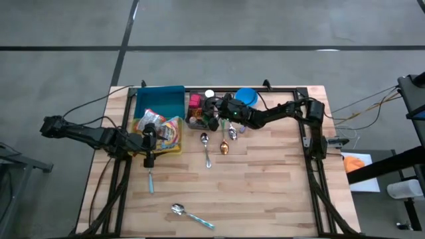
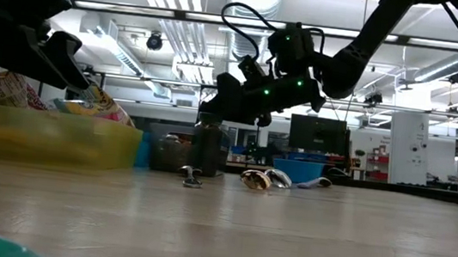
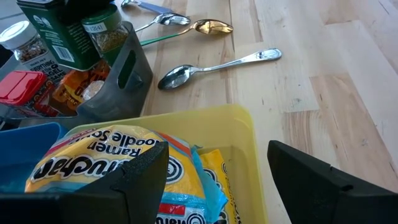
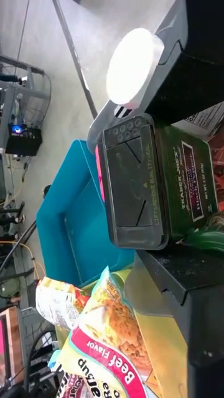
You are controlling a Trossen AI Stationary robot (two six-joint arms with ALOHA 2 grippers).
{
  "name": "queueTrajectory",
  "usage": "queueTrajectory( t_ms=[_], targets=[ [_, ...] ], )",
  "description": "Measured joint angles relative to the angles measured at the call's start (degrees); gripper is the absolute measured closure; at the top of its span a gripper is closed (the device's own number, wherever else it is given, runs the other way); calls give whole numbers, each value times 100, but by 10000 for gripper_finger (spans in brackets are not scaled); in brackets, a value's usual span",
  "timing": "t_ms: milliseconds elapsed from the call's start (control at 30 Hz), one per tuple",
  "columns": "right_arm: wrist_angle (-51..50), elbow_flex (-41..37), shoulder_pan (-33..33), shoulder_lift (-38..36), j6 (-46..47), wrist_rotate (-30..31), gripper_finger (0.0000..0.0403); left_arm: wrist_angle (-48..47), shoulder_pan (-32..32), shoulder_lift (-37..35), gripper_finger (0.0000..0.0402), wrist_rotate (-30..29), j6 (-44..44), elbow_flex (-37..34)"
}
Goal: Pick & Place Food Item
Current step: Put the green seasoning can into the black bin, then put the purple spoon into the blue bin
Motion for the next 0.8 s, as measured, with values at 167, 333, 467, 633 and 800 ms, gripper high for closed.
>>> queueTrajectory(
  t_ms=[167, 333, 467, 633, 800],
  targets=[
    [-13, 0, 0, 0, -103, 2, 106, 0, -2, 0, 130, 0, 0, -1],
    [-25, 0, -3, 0, -27, 11, 63, 0, -2, 0, 130, 0, -1, -2],
    [-43, 7, -17, 0, 38, 15, 39, -2, -1, 0, 130, 0, -2, -1],
    [-57, 22, -15, 2, 36, 9, 39, 0, -1, 0, 130, 0, -3, -2],
    [-48, 22, -13, 9, 36, 2, 39, -2, -1, 0, 130, 0, -17, 0]
  ],
)
